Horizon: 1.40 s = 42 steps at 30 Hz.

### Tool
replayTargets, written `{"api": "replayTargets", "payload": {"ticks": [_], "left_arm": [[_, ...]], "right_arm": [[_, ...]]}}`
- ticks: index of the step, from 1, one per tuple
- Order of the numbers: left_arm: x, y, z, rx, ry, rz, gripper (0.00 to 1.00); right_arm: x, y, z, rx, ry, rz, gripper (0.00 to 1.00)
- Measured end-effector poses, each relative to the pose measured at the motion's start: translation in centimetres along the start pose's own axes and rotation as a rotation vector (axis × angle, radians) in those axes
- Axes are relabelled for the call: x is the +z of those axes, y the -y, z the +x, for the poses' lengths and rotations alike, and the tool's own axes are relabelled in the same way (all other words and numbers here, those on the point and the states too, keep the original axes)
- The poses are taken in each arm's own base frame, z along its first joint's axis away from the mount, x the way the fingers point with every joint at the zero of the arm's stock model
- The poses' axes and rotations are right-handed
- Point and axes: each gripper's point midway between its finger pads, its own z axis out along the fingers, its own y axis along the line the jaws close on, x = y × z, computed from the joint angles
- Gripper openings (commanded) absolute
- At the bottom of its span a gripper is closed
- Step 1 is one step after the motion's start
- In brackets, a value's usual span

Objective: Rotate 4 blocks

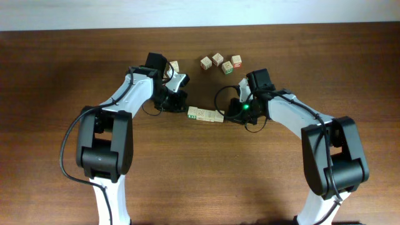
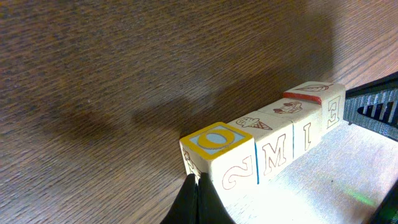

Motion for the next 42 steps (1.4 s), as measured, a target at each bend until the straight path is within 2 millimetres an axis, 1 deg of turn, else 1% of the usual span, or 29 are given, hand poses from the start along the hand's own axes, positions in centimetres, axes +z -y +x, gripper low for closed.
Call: {"api": "replayTargets", "payload": {"ticks": [18,23,31,35,37,42], "left_arm": [[0.0,-0.2,0.0,0.000,-0.001,-0.009,0.00],[-0.2,-0.8,0.0,-0.009,0.004,-0.026,0.00],[-0.3,-1.0,0.0,-0.010,0.004,-0.034,0.00],[-0.5,-1.8,0.0,-0.016,0.005,-0.066,0.00],[-0.5,-2.2,0.0,-0.017,0.005,-0.083,0.00],[-0.6,-2.4,0.0,-0.018,0.005,-0.094,0.00]], "right_arm": [[0.0,-0.4,0.0,-0.014,-0.003,-0.023,0.05],[0.5,-1.2,0.4,-0.038,-0.009,-0.026,0.05],[0.5,-1.6,0.6,-0.045,-0.013,-0.031,0.05],[0.7,-2.6,0.8,-0.068,-0.021,-0.034,0.04],[0.3,-3.3,0.3,-0.082,-0.007,-0.044,0.04],[-0.8,-4.8,0.0,-0.108,0.016,-0.078,0.05]]}}
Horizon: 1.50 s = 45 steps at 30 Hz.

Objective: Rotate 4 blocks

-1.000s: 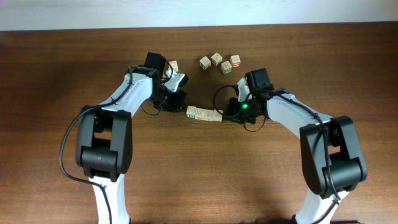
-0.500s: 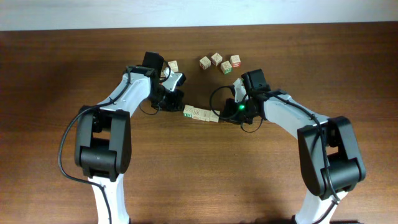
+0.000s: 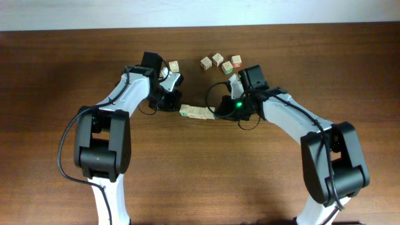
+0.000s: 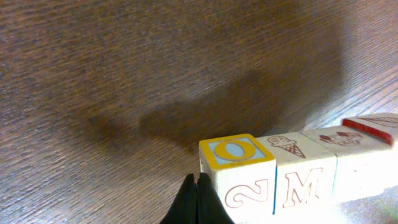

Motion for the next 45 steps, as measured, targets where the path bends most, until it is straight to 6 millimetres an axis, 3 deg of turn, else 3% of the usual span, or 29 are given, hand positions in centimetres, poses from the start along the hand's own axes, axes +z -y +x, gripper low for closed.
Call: {"api": "replayTargets", "payload": {"ticks": [6,12,18,30,36,38,41,42,45], "left_arm": [[0.0,-0.1,0.0,0.000,-0.001,-0.006,0.00],[0.3,-0.8,0.2,-0.008,-0.011,-0.029,0.00],[0.7,0.6,0.6,0.005,-0.029,0.008,0.00],[0.8,2.4,1.9,-0.009,-0.082,0.074,0.00],[0.9,2.8,1.4,0.004,-0.065,0.090,0.00],[0.8,2.1,0.2,0.019,-0.013,0.080,0.00],[-1.2,-2.7,-1.7,-0.029,0.076,-0.016,0.00],[-1.9,-3.4,-2.5,-0.033,0.101,-0.035,0.00],[-3.5,-3.7,-4.2,-0.020,0.149,-0.053,0.00]], "right_arm": [[-0.6,-1.2,-0.6,-0.024,0.022,-0.026,0.04],[-1.3,-5.3,-1.5,-0.108,0.053,-0.106,0.04],[-1.5,-8.0,-1.8,-0.165,0.075,-0.152,0.04],[-1.2,-9.1,-1.7,-0.176,0.083,-0.157,0.04],[-0.8,-9.5,-1.4,-0.189,0.085,-0.148,0.04],[-0.9,-9.4,-1.7,-0.189,0.095,-0.136,0.04],[-1.0,-9.1,-2.1,-0.189,0.120,-0.100,0.04],[-1.0,-9.0,-2.2,-0.189,0.124,-0.094,0.04],[-1.1,-9.0,-2.2,-0.201,0.124,-0.096,0.04]]}}
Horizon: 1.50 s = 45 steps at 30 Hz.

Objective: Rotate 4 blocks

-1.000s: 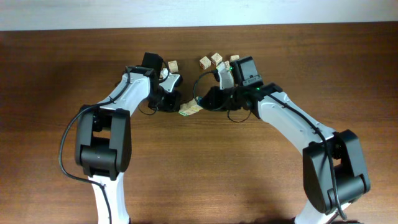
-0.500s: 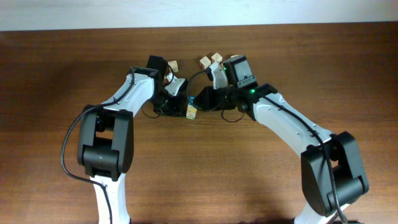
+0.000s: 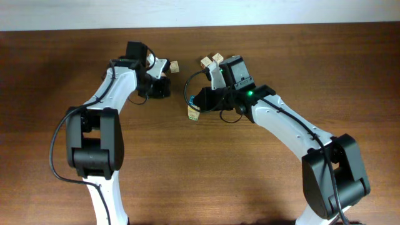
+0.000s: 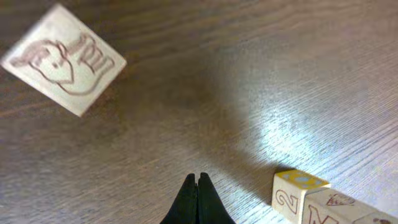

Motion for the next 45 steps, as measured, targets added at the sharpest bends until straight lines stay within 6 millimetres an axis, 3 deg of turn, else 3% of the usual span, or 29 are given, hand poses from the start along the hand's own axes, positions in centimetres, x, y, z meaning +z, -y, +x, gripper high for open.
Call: {"api": "replayTargets", "payload": {"ticks": [8,16,17,19,21,22,23,24,25,26,27,31,36,38,39,40,41,43,45], "left_arm": [[-0.1,-0.1,0.1,-0.003,-0.006,-0.006,0.00],[-0.6,0.0,0.5,-0.019,-0.033,-0.005,0.00],[-2.0,0.1,0.5,-0.039,-0.056,-0.012,0.00],[-8.7,0.2,-2.1,-0.028,0.040,-0.088,0.00],[-15.8,1.9,-2.7,0.013,0.153,-0.186,0.00],[-20.9,3.8,-2.7,0.049,0.250,-0.238,0.00],[-24.3,5.0,-2.4,0.064,0.316,-0.270,0.00],[-27.1,5.7,-1.8,0.035,0.368,-0.313,0.00],[-28.5,5.5,-1.2,-0.016,0.392,-0.356,0.12],[-28.6,5.1,-0.8,-0.054,0.386,-0.373,0.37],[-28.5,4.6,-0.5,-0.098,0.380,-0.391,0.99],[-28.6,4.0,-0.3,-0.167,0.384,-0.415,0.99],[-28.6,3.9,-0.2,-0.171,0.382,-0.418,0.99],[-28.6,3.9,-0.2,-0.172,0.382,-0.418,0.99],[-28.6,3.9,-0.2,-0.172,0.381,-0.419,0.99],[-28.6,3.9,-0.1,-0.173,0.379,-0.420,0.99],[-28.6,3.8,-0.1,-0.173,0.379,-0.424,0.99],[-28.5,3.8,-0.1,-0.175,0.376,-0.426,0.99],[-28.5,3.8,-0.1,-0.175,0.376,-0.426,0.99]], "right_arm": [[-0.1,-0.8,0.3,-0.013,-0.036,-0.032,0.04],[-1.4,-2.4,-0.7,-0.039,-0.043,-0.056,0.04],[-3.1,-2.8,-0.8,-0.050,-0.051,-0.036,0.05],[-11.3,-5.7,-3.4,-0.158,0.098,0.007,0.10],[-18.8,-6.2,-1.9,-0.196,0.181,0.163,0.16],[-21.8,-6.5,-0.9,-0.212,0.224,0.219,0.20],[-25.1,-6.0,0.8,-0.218,0.255,0.316,0.40],[-27.6,-4.9,3.0,-0.199,0.252,0.415,0.73],[-29.2,-4.0,4.7,-0.179,0.240,0.484,0.99],[-30.2,-3.7,5.8,-0.171,0.240,0.515,0.98],[-31.7,-3.2,7.8,-0.156,0.226,0.555,0.98],[-35.9,-3.5,12.6,-0.161,0.271,0.581,0.98],[-36.1,-3.4,13.3,-0.157,0.264,0.582,0.98],[-36.2,-2.9,12.9,-0.141,0.290,0.597,0.98],[-36.8,-2.1,11.4,-0.128,0.387,0.632,0.98],[-37.9,-1.4,8.4,-0.189,0.587,0.662,0.98],[-38.1,-0.4,7.7,-0.231,0.674,0.694,0.98],[-37.9,1.8,7.9,-0.296,0.843,0.735,0.98],[-35.7,4.8,9.5,-0.345,0.972,0.745,0.98]]}}
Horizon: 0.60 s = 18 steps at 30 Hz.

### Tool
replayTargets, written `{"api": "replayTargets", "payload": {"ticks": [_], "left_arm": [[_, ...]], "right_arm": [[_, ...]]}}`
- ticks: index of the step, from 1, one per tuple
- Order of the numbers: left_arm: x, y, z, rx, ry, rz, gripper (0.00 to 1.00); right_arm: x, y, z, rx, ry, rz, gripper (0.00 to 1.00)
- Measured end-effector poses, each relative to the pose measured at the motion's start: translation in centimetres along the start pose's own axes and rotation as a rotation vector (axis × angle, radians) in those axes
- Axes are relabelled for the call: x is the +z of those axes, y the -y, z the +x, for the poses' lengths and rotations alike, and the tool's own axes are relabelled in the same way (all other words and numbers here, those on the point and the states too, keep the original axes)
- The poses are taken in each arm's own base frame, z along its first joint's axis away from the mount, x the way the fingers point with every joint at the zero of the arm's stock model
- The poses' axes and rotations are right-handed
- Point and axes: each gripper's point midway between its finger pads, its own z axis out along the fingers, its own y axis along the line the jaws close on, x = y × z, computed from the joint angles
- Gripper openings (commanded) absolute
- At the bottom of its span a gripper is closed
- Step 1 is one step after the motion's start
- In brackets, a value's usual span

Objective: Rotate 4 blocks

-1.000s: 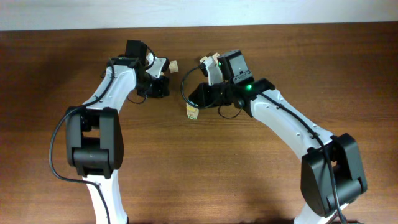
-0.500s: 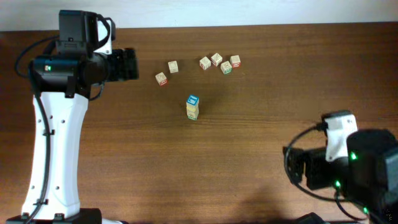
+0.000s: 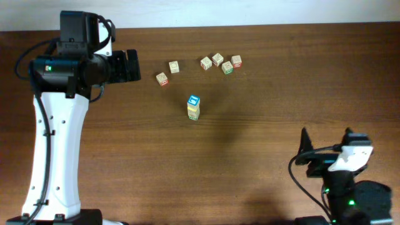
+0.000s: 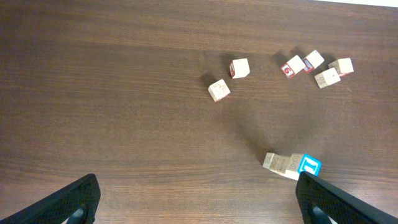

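A column of wooden blocks (image 3: 194, 110) stands on end at the table's middle, a blue letter face on top (image 3: 194, 100). Nothing touches it. In the left wrist view the same column (image 4: 283, 163) leans toward the lower right, just left of one finger. My left gripper (image 3: 128, 65) hangs high over the table's far left and is open wide (image 4: 198, 182), its fingers (image 4: 74, 199) at the frame's bottom corners with nothing between them. The right arm is folded at the near right, and its gripper (image 3: 305, 150) is too small to read.
Several loose letter blocks lie behind the column: a pair (image 3: 162, 79) (image 3: 174, 67) at the back left, and a cluster (image 3: 205, 62) (image 3: 227, 67) at the back middle. The pair shows in the left wrist view (image 4: 218, 89) (image 4: 239, 68).
The right gripper, which was at the blocks in the table's middle, has gone to the near right. My left gripper was shut and low by a loose block and is now high and open.
The row of blocks lay flat between my two grippers, the shut left tips at its yellow end. Then the row sat a little further back and left. Then the left gripper had moved off and the right held the blocks end-up. Now the column stands alone.
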Motion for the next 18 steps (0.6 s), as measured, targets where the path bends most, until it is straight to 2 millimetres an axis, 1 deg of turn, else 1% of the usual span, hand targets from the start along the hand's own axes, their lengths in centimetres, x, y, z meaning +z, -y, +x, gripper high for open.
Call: {"api": "replayTargets", "payload": {"ticks": [1,2,3,4,8,10,18], "left_arm": [[0.0,0.0,0.0,0.000,0.001,0.000,0.99],[0.1,0.0,0.1,0.000,-0.006,-0.001,0.99],[0.1,0.0,0.1,0.000,-0.004,-0.001,0.99],[0.1,0.0,0.1,0.000,-0.004,-0.001,0.99],[0.1,0.0,0.1,-0.003,-0.005,-0.001,0.99],[0.1,0.0,0.1,-0.003,-0.005,-0.001,0.99],[0.1,0.0,0.1,-0.003,-0.005,-0.001,0.99]], "right_arm": [[0.6,-0.1,1.9,-0.001,0.060,-0.004,0.98],[1.0,-0.1,3.4,-0.002,0.084,-0.008,0.98],[1.9,-0.3,6.4,-0.004,0.071,-0.015,0.98],[2.8,-0.4,8.3,-0.003,0.097,-0.020,0.98],[4.2,-0.6,12.0,-0.005,0.054,-0.023,0.98],[4.4,-0.6,12.5,-0.005,0.058,-0.023,0.98],[4.5,-0.7,12.5,-0.005,0.068,-0.026,0.98]]}}
